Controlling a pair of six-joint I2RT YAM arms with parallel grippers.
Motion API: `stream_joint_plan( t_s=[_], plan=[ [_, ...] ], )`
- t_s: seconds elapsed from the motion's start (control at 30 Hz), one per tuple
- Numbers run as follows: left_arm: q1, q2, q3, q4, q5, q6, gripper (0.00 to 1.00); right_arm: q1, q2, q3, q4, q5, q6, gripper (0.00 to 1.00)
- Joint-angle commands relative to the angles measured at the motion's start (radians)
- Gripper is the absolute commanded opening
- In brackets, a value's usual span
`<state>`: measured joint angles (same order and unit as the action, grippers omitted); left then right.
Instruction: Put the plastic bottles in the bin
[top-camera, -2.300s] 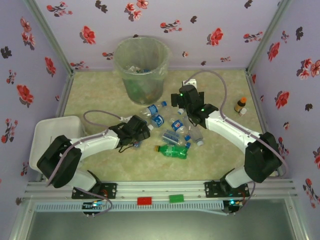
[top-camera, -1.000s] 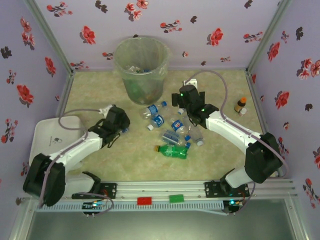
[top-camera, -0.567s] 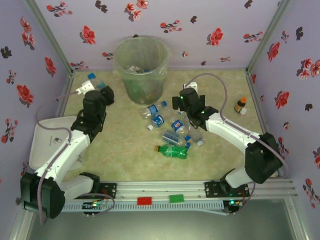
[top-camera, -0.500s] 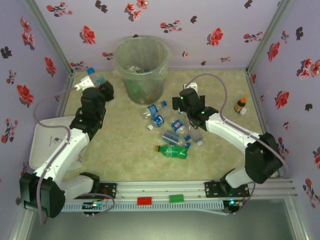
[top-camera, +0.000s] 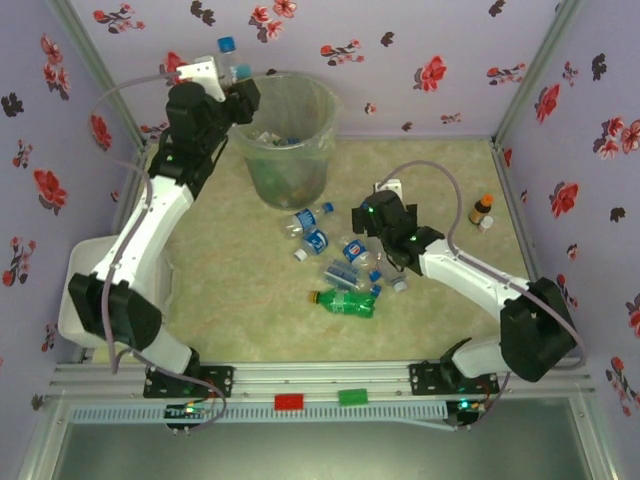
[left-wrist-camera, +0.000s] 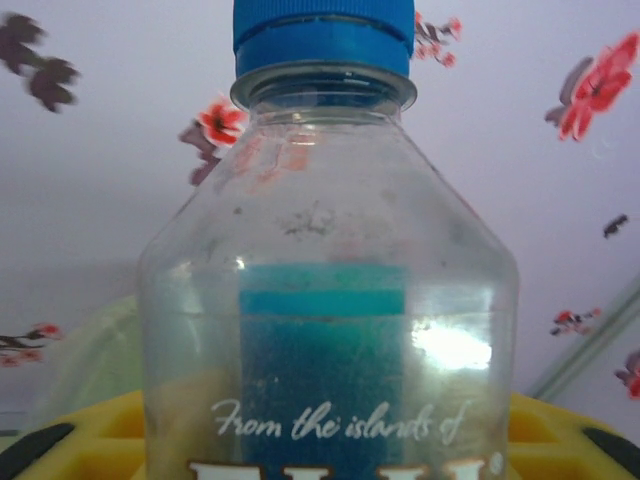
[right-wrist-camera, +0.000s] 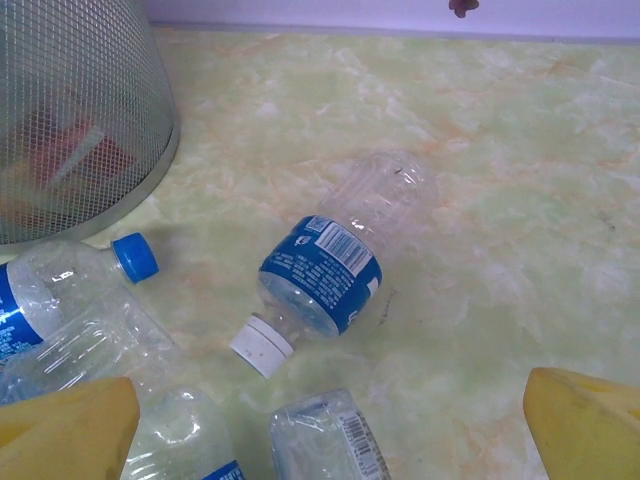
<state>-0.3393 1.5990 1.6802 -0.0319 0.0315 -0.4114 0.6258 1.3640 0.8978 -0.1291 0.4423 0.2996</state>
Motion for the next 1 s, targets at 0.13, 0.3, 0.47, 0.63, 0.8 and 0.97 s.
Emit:
stream_joint_plan(
  t_s=[0.13,0.3,0.47,0.63,0.8,0.97],
  plan=[
    [-0.025,0.183,0.179,-0.103,0.145,-0.024,0.44,-0.017,-0.062,-0.046,0.004,0.026,0.025,1.00],
    [-0.065,0.321,0.344,-0.214,0.161,0.005,0.44,-0.023,-0.096,-0.066,-0.005,0.034,0.024,1.00],
    [-0.096,0.436,0.469,-0.310,0.159,0.035,0.45,-0.031,-0.134,-0.093,-0.002,0.039,0.024,1.00],
    [-0.104,0.492,0.491,-0.310,0.127,0.018,0.47,-0.038,-0.159,-0.107,-0.006,0.039,0.029,1.00],
    [-0.108,0.508,0.507,-0.307,0.107,0.014,0.77,-0.044,-0.175,-0.114,-0.009,0.037,0.032,1.00],
    [-0.112,0.473,0.501,-0.307,0.105,0.019,1.00,-0.047,-0.177,-0.115,-0.013,0.029,0.038,1.00]
  ],
)
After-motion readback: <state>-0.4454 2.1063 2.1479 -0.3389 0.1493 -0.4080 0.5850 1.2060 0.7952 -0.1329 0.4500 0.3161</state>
